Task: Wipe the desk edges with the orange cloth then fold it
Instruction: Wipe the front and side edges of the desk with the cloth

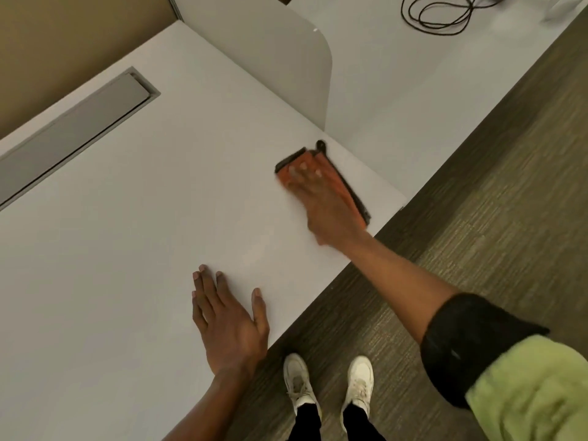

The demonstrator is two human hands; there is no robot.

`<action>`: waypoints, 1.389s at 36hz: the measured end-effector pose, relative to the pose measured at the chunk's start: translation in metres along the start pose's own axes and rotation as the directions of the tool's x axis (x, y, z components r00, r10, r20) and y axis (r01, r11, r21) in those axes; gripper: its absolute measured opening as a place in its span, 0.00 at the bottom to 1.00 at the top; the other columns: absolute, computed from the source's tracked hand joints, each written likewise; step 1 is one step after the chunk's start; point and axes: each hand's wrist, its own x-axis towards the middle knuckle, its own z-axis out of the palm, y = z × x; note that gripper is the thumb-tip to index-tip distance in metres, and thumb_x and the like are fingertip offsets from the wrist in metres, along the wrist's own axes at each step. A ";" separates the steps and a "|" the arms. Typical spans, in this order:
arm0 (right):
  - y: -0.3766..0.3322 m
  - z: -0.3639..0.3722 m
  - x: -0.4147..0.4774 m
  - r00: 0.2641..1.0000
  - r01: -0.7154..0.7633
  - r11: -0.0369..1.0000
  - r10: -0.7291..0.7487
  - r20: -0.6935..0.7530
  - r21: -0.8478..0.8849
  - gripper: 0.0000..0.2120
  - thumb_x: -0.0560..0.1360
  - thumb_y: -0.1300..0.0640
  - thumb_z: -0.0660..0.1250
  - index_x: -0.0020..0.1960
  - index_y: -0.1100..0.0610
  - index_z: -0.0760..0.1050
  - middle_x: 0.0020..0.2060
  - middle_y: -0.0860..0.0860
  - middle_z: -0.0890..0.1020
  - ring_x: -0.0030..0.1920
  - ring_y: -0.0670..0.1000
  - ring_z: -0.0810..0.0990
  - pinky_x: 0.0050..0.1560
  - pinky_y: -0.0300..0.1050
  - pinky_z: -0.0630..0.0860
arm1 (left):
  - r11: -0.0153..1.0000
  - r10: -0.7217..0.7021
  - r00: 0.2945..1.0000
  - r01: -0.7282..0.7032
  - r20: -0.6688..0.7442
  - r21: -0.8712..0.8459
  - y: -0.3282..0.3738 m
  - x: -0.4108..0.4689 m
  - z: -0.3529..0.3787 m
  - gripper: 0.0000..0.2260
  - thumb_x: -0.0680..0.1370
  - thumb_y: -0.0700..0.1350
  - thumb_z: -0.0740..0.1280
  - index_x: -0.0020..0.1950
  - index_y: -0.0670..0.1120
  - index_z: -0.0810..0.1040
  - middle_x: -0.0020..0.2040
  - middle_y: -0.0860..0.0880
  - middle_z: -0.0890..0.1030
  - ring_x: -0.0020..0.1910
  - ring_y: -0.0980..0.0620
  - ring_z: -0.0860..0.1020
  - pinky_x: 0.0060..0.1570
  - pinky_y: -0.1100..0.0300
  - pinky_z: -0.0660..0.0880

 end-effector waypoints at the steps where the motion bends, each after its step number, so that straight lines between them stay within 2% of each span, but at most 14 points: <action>1: 0.009 -0.006 0.007 0.998 -0.055 0.998 0.055 -0.020 -0.036 0.45 0.74 0.68 0.68 0.86 0.57 0.51 0.86 0.54 0.52 0.86 0.56 0.47 0.83 0.49 0.31 | 1.000 -0.001 1.000 0.001 -0.002 -0.004 0.000 0.000 0.000 0.37 0.86 0.65 0.48 0.86 0.38 0.58 0.90 0.42 0.48 0.90 0.48 0.41 0.87 0.43 0.48; 4: 0.029 -0.018 0.018 0.959 -0.278 0.960 0.276 -0.067 -0.020 0.46 0.75 0.66 0.71 0.86 0.57 0.51 0.86 0.54 0.51 0.86 0.55 0.47 0.85 0.53 0.37 | 1.000 0.002 1.000 -0.002 -0.007 -0.011 -0.002 0.000 -0.001 0.37 0.86 0.64 0.49 0.86 0.38 0.58 0.90 0.42 0.49 0.90 0.47 0.43 0.87 0.43 0.49; 9: 0.012 -0.014 0.014 0.849 -0.516 0.854 0.520 -0.098 0.066 0.40 0.79 0.68 0.63 0.86 0.59 0.47 0.86 0.56 0.49 0.86 0.56 0.46 0.85 0.53 0.41 | 1.000 -0.002 1.000 0.002 -0.003 0.001 -0.003 0.003 0.001 0.38 0.87 0.65 0.48 0.87 0.38 0.57 0.90 0.43 0.48 0.89 0.48 0.41 0.87 0.44 0.48; 11: -0.011 -0.002 0.003 0.869 -0.481 0.874 0.486 -0.095 0.067 0.41 0.78 0.69 0.64 0.85 0.60 0.47 0.86 0.58 0.49 0.86 0.57 0.47 0.85 0.54 0.42 | 1.000 0.000 1.000 0.000 -0.001 0.009 -0.004 0.003 0.003 0.37 0.87 0.65 0.48 0.87 0.39 0.57 0.90 0.43 0.47 0.89 0.48 0.41 0.87 0.45 0.47; 14: -0.045 0.016 -0.012 0.955 -0.275 0.960 0.279 -0.097 0.049 0.41 0.75 0.71 0.66 0.84 0.63 0.53 0.85 0.60 0.53 0.85 0.59 0.50 0.86 0.55 0.46 | 1.000 -0.004 1.000 0.005 -0.016 0.025 -0.004 0.002 0.005 0.37 0.87 0.65 0.49 0.87 0.40 0.57 0.90 0.44 0.47 0.89 0.48 0.41 0.87 0.48 0.43; 18: -0.029 0.013 0.013 0.989 -0.140 0.989 0.137 -0.062 -0.048 0.43 0.75 0.68 0.68 0.85 0.60 0.53 0.85 0.56 0.53 0.86 0.55 0.48 0.82 0.46 0.30 | 0.999 -0.012 1.000 0.013 -0.010 0.035 -0.003 0.001 0.006 0.37 0.87 0.66 0.48 0.88 0.41 0.56 0.91 0.45 0.45 0.90 0.48 0.41 0.87 0.50 0.40; 23: 0.007 -0.004 0.045 0.981 -0.194 0.971 0.192 -0.033 -0.138 0.41 0.78 0.64 0.66 0.86 0.57 0.51 0.86 0.53 0.51 0.86 0.53 0.46 0.83 0.49 0.34 | 1.000 -0.011 1.000 0.012 -0.022 0.024 -0.005 0.001 0.007 0.37 0.87 0.66 0.49 0.87 0.42 0.56 0.91 0.46 0.46 0.90 0.48 0.42 0.86 0.52 0.39; 26: 0.014 -0.006 0.046 0.923 -0.381 0.923 0.376 -0.087 -0.055 0.38 0.79 0.66 0.63 0.85 0.56 0.54 0.86 0.54 0.53 0.86 0.55 0.49 0.84 0.51 0.38 | 1.000 -0.013 1.000 0.013 -0.005 0.002 -0.006 0.000 0.005 0.37 0.87 0.65 0.51 0.88 0.42 0.55 0.91 0.46 0.45 0.90 0.48 0.41 0.86 0.53 0.37; 31: -0.007 0.000 0.037 0.718 -0.663 0.739 0.673 -0.178 0.123 0.36 0.79 0.69 0.61 0.84 0.58 0.57 0.85 0.56 0.54 0.86 0.58 0.49 0.85 0.55 0.46 | 1.000 -0.017 1.000 0.017 -0.004 -0.021 -0.005 0.001 0.003 0.36 0.87 0.64 0.51 0.88 0.41 0.56 0.90 0.44 0.46 0.89 0.48 0.41 0.87 0.51 0.40; 36: -0.071 0.019 -0.004 0.917 -0.361 0.930 0.367 -0.157 0.067 0.39 0.77 0.70 0.63 0.85 0.58 0.54 0.85 0.56 0.54 0.86 0.56 0.49 0.85 0.51 0.36 | 1.000 -0.022 1.000 0.022 0.003 -0.021 -0.002 0.001 0.000 0.37 0.87 0.64 0.52 0.88 0.41 0.54 0.90 0.44 0.45 0.89 0.48 0.40 0.86 0.52 0.37; 39: -0.110 0.027 -0.042 0.989 -0.105 0.974 0.124 -0.085 0.203 0.38 0.73 0.74 0.66 0.82 0.62 0.62 0.83 0.58 0.60 0.85 0.58 0.54 0.85 0.58 0.50 | 0.999 -0.020 1.000 0.019 -0.004 -0.039 -0.001 0.001 -0.001 0.36 0.87 0.62 0.53 0.88 0.41 0.54 0.90 0.43 0.45 0.89 0.47 0.40 0.87 0.50 0.39; 43: -0.135 0.033 -0.094 0.998 0.055 0.971 -0.054 -0.013 0.234 0.33 0.76 0.69 0.60 0.81 0.61 0.65 0.83 0.57 0.60 0.85 0.56 0.54 0.84 0.61 0.57 | 0.998 -0.015 1.000 0.016 0.008 -0.063 -0.002 0.000 0.001 0.34 0.88 0.60 0.52 0.88 0.41 0.53 0.90 0.43 0.45 0.89 0.47 0.40 0.87 0.47 0.43; 46: -0.125 0.035 -0.110 0.993 0.118 0.972 -0.120 -0.001 0.202 0.38 0.74 0.72 0.65 0.82 0.59 0.63 0.84 0.56 0.59 0.85 0.55 0.53 0.84 0.59 0.55 | 0.998 -0.012 1.000 0.012 0.009 -0.062 -0.003 -0.001 0.002 0.34 0.88 0.60 0.52 0.88 0.41 0.53 0.90 0.43 0.45 0.89 0.47 0.40 0.87 0.47 0.43; 50: -0.088 0.026 -0.087 0.996 0.078 0.988 -0.072 -0.050 0.134 0.44 0.69 0.76 0.68 0.83 0.58 0.62 0.83 0.56 0.61 0.85 0.58 0.55 0.84 0.60 0.54 | 0.999 -0.009 1.000 0.009 0.001 -0.047 -0.004 -0.001 0.002 0.33 0.88 0.60 0.52 0.87 0.39 0.56 0.90 0.42 0.46 0.89 0.47 0.40 0.87 0.44 0.47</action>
